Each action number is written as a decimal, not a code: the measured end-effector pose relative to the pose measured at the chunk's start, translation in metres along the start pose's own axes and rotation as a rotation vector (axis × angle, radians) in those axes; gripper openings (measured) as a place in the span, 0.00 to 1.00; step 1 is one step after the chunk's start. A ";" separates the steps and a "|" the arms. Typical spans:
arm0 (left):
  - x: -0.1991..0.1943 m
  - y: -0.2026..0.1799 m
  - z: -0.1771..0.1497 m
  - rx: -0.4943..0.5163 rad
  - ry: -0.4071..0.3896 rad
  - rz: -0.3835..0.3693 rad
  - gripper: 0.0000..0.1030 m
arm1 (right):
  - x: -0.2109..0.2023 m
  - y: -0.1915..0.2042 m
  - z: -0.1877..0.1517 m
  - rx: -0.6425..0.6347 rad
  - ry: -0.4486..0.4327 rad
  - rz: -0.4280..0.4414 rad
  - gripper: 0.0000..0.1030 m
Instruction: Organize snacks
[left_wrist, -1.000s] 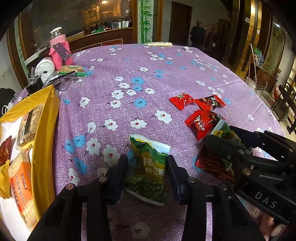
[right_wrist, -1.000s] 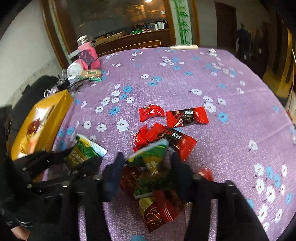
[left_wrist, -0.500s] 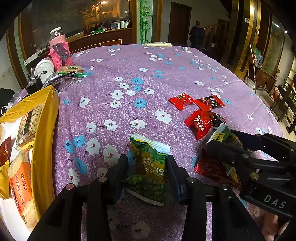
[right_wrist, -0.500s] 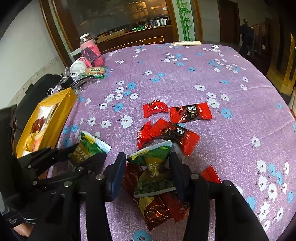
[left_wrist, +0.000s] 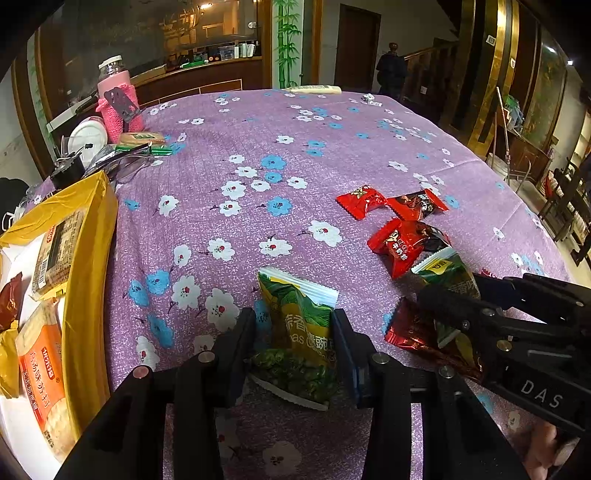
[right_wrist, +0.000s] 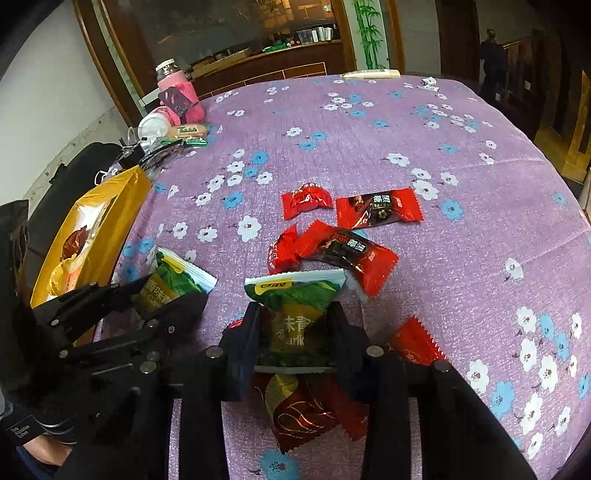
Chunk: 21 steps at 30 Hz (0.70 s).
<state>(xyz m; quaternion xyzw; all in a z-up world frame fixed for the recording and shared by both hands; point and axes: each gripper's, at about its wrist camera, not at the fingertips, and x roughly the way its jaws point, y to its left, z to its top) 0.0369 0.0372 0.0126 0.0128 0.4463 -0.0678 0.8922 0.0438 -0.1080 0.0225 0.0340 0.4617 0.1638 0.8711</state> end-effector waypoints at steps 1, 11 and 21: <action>0.000 0.001 0.000 -0.001 -0.001 -0.001 0.41 | -0.001 0.000 0.000 0.002 -0.005 0.000 0.31; -0.001 0.000 0.000 -0.002 -0.011 -0.008 0.32 | -0.014 0.000 0.002 0.013 -0.073 0.037 0.20; -0.007 -0.001 -0.001 0.005 -0.043 -0.002 0.30 | -0.015 -0.003 0.004 0.034 -0.083 0.046 0.19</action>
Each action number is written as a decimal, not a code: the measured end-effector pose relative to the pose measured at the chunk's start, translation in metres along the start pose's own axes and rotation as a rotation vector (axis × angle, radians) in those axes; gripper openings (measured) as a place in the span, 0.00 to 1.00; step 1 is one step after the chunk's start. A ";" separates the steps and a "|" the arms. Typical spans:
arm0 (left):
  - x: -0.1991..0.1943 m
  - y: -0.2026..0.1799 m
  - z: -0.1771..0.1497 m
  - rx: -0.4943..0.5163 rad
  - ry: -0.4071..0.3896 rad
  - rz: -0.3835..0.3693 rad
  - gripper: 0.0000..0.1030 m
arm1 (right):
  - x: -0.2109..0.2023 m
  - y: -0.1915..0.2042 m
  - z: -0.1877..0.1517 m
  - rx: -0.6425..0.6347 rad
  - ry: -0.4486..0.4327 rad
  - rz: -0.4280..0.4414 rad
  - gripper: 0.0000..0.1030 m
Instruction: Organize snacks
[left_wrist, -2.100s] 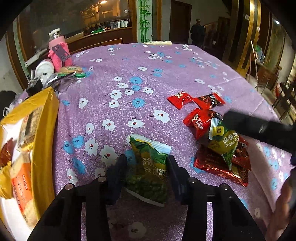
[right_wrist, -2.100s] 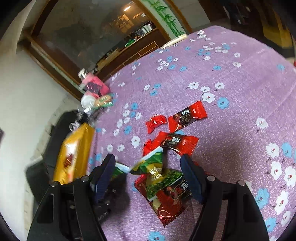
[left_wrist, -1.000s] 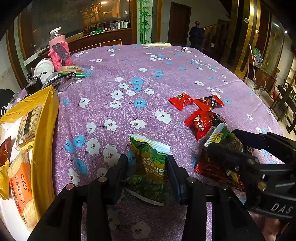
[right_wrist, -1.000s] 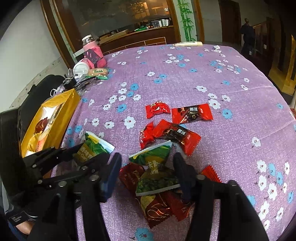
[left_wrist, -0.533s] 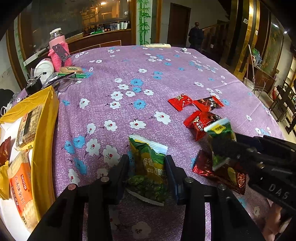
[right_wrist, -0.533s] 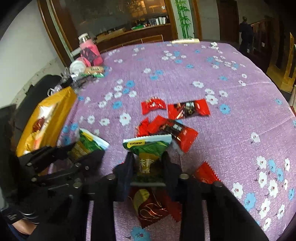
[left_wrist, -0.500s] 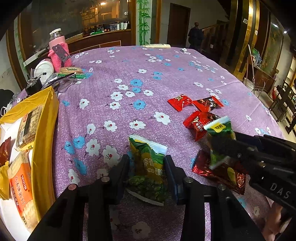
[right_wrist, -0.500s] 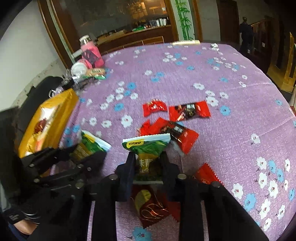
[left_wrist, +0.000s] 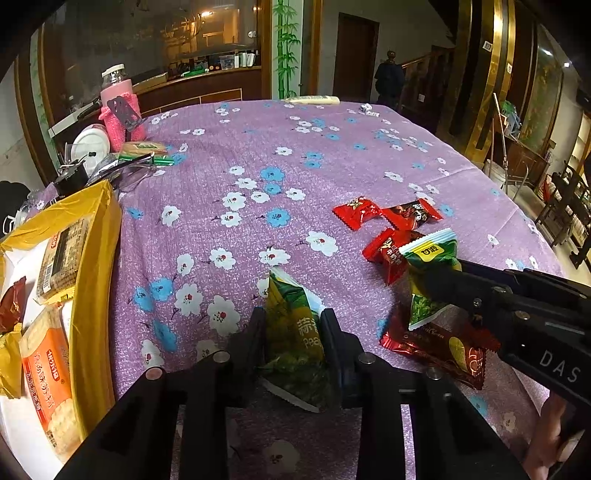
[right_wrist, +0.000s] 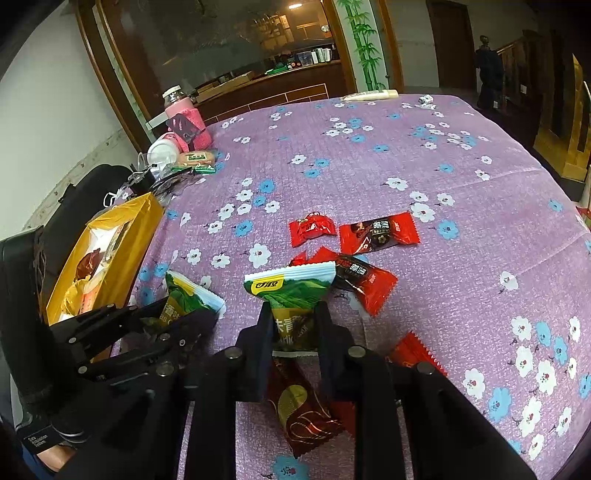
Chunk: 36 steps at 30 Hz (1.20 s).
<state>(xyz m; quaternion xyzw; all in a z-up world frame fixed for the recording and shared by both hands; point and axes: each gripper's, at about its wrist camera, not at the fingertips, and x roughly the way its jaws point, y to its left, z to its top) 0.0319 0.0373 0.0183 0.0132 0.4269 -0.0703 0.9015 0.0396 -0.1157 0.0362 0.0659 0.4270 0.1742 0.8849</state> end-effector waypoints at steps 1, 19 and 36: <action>0.000 0.000 0.000 0.003 0.000 0.001 0.30 | 0.000 0.000 0.000 0.000 0.000 0.000 0.19; -0.003 -0.001 0.000 -0.011 -0.014 -0.021 0.29 | -0.002 0.001 0.000 -0.004 -0.018 0.006 0.19; -0.012 0.000 0.001 -0.023 -0.046 -0.045 0.29 | -0.003 0.000 0.002 0.005 -0.026 -0.002 0.19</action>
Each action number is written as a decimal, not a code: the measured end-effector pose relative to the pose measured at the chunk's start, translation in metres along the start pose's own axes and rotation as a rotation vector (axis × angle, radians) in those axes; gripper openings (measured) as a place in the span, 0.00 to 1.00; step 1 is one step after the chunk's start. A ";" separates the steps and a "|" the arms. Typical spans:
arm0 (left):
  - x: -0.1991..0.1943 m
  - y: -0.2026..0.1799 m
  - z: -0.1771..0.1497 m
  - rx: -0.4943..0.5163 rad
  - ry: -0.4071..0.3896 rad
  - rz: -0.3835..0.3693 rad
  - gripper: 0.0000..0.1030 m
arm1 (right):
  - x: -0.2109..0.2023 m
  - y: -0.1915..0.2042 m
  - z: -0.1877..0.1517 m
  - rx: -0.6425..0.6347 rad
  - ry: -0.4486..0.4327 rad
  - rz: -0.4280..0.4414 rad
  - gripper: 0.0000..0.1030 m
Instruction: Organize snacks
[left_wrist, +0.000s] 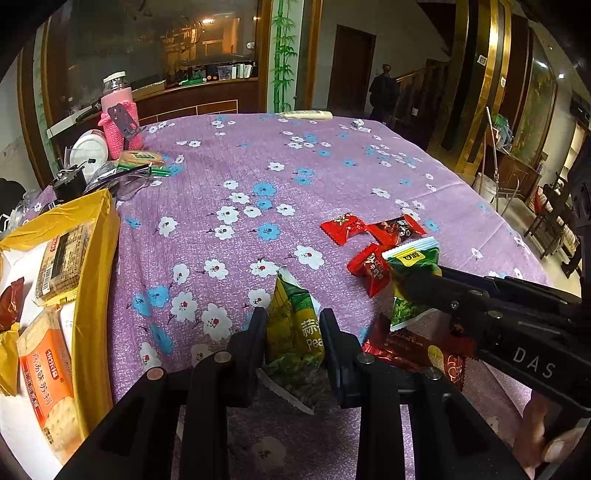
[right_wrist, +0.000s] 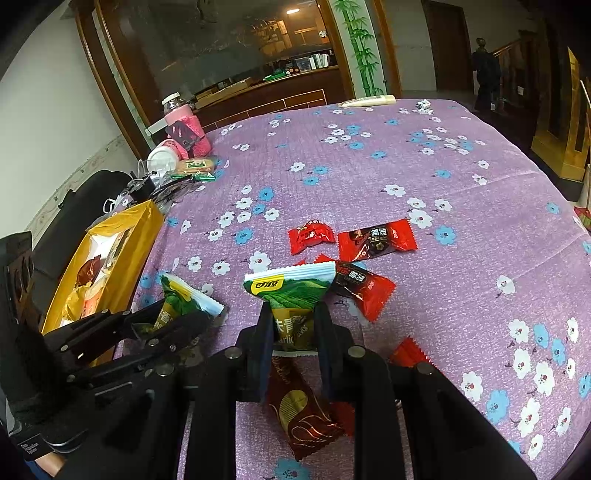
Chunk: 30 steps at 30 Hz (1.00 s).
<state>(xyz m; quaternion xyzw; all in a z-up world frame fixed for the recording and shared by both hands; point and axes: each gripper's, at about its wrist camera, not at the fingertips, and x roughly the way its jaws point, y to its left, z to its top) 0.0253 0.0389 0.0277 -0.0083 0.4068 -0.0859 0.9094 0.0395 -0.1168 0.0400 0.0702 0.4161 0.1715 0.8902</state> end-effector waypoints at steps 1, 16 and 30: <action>0.000 0.000 0.000 -0.001 0.001 -0.001 0.29 | 0.000 0.000 0.000 0.001 -0.001 0.001 0.19; 0.006 0.002 0.000 -0.012 0.021 -0.010 0.29 | -0.001 0.002 0.000 0.001 -0.001 0.003 0.19; 0.002 0.002 0.001 -0.019 0.006 -0.022 0.29 | 0.000 0.002 0.000 0.000 -0.003 0.003 0.19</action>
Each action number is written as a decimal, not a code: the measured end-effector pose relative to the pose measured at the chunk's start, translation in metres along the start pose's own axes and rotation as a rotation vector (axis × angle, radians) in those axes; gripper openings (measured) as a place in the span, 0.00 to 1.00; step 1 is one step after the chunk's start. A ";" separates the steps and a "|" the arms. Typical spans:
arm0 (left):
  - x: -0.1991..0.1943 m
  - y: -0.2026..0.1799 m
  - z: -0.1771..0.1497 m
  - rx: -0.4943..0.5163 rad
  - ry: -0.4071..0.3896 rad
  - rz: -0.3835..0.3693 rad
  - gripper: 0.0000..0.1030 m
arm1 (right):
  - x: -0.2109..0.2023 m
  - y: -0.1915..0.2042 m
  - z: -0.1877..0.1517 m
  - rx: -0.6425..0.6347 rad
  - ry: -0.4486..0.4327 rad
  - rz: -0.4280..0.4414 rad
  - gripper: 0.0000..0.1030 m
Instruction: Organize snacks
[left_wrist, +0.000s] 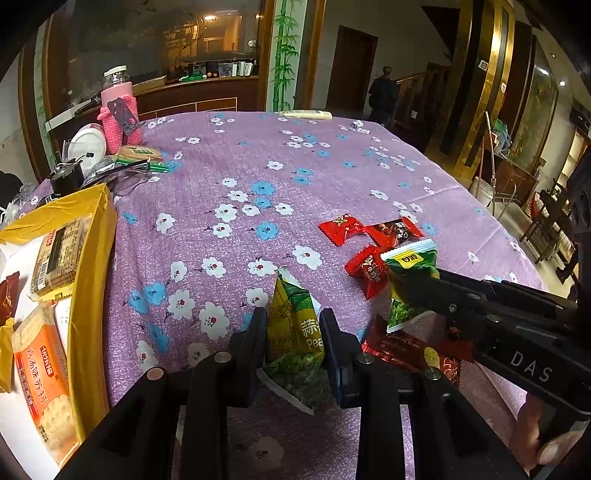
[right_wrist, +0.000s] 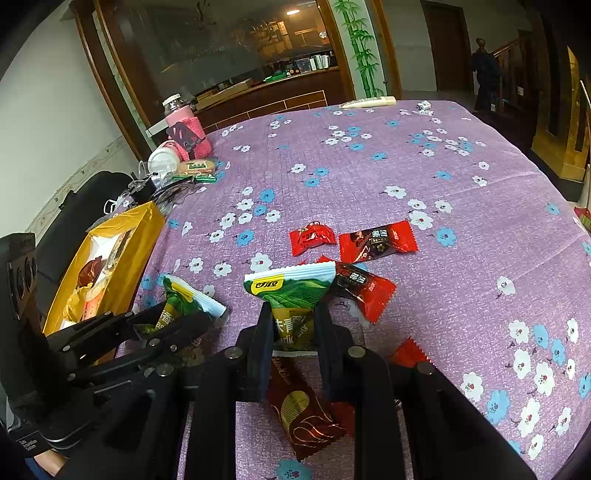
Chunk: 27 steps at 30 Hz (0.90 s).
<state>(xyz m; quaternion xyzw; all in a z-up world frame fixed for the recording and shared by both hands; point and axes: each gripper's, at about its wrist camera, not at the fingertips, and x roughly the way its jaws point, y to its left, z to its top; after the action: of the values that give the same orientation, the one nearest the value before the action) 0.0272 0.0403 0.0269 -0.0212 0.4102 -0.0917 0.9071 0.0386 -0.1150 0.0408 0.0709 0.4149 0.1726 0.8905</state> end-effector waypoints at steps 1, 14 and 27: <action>0.000 0.000 0.000 0.001 0.002 -0.001 0.29 | 0.000 0.000 0.000 -0.001 0.000 -0.001 0.19; -0.003 0.003 0.001 -0.014 -0.013 -0.001 0.29 | -0.001 0.000 0.000 0.000 -0.004 -0.002 0.19; -0.001 0.002 0.001 -0.006 -0.005 0.005 0.29 | -0.001 0.000 0.000 0.000 -0.005 -0.001 0.19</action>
<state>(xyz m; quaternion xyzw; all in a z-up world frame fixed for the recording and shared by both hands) 0.0275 0.0420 0.0286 -0.0232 0.4080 -0.0883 0.9084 0.0379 -0.1154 0.0418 0.0710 0.4127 0.1720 0.8916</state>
